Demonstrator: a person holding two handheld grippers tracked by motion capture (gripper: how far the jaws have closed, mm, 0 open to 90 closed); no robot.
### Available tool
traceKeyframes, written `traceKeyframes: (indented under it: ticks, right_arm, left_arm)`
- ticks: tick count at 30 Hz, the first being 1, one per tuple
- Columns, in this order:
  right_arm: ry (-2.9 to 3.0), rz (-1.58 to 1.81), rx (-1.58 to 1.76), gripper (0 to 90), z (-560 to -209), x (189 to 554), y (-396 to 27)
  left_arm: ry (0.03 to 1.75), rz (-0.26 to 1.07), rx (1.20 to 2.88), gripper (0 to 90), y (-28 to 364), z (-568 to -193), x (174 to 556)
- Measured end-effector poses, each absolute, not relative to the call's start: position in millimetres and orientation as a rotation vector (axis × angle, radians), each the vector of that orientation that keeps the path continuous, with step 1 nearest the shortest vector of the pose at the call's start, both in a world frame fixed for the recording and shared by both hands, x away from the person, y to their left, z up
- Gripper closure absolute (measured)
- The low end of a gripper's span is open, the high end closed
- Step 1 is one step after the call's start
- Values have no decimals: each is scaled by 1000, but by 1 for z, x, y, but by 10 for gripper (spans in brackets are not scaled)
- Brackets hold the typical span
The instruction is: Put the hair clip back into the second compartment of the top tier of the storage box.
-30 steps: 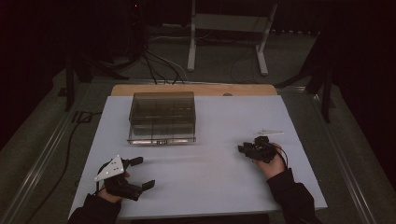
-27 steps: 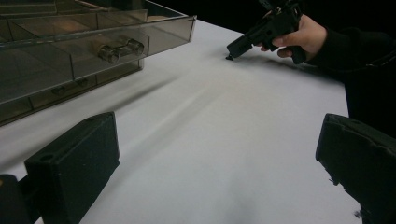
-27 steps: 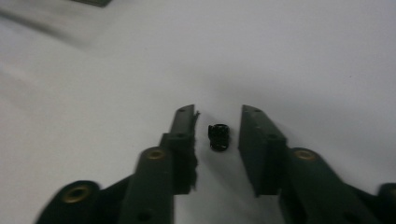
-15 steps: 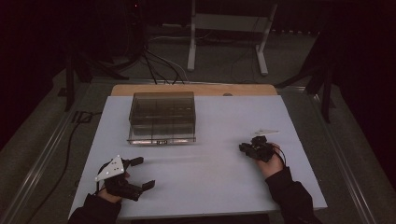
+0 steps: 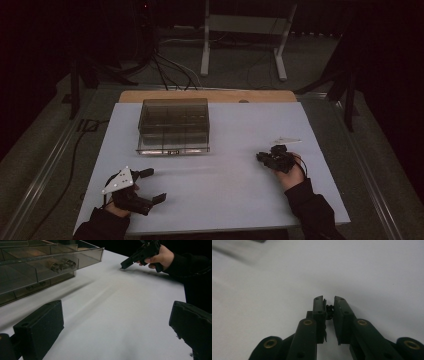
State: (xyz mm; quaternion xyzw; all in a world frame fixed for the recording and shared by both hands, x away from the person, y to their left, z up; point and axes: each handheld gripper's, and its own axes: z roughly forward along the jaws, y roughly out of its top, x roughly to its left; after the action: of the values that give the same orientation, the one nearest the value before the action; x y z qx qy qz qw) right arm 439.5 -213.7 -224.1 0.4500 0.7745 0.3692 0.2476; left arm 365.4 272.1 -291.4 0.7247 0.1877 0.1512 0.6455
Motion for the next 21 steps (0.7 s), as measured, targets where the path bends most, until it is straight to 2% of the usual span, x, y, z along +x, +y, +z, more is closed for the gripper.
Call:
traceKeyframes:
  ticks: [21]
  right_arm:
    - [2186, 1106, 1193, 807, -213, 430, -202]
  left_arm:
    - [426, 337, 1656, 5, 271, -292, 367]
